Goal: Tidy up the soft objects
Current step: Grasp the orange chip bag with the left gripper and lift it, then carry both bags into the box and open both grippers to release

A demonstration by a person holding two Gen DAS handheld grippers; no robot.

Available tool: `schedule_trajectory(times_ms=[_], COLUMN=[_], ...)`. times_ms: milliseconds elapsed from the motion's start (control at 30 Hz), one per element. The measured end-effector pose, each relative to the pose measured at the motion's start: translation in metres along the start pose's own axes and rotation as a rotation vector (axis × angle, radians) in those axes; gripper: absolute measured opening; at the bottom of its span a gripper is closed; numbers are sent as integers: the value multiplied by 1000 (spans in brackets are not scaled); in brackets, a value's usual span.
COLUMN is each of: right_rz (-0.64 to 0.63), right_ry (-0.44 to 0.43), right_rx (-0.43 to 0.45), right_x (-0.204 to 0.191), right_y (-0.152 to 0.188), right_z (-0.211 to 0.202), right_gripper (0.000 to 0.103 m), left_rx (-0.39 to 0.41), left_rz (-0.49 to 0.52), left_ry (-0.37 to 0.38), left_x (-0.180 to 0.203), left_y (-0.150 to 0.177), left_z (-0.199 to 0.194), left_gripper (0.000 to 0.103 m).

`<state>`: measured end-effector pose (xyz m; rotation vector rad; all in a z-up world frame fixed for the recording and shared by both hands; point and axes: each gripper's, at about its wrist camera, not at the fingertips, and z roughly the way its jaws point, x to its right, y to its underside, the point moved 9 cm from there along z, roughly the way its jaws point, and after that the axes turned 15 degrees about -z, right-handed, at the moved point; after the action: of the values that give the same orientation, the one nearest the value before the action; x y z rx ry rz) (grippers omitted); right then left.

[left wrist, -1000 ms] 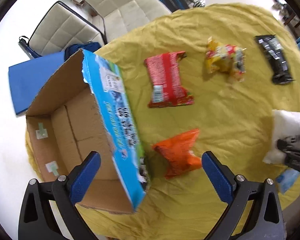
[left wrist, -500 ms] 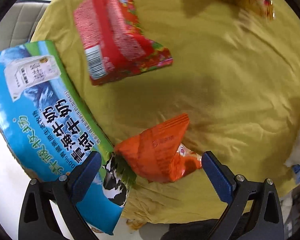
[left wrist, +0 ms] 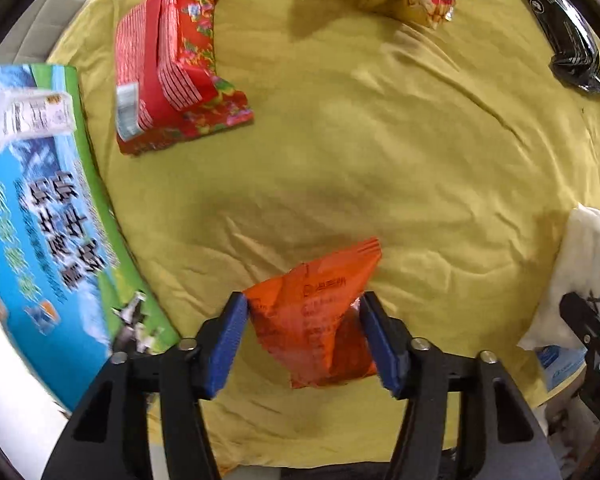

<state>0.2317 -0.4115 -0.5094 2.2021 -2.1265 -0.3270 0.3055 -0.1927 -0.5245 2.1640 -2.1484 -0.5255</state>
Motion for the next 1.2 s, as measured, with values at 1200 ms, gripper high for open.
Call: schedule_trajectory(times_ms=[1200], right_rz=[-178], right_ry=[-27], right_rx=[279], right_x=[-137], right_y=[14], right_z=[-140], right_gripper=[67], left_rx=[444], left_rz=[-213], left_ry=[296], left_x=[-106], left_y=[96], left_z=[-155], left_gripper=[47])
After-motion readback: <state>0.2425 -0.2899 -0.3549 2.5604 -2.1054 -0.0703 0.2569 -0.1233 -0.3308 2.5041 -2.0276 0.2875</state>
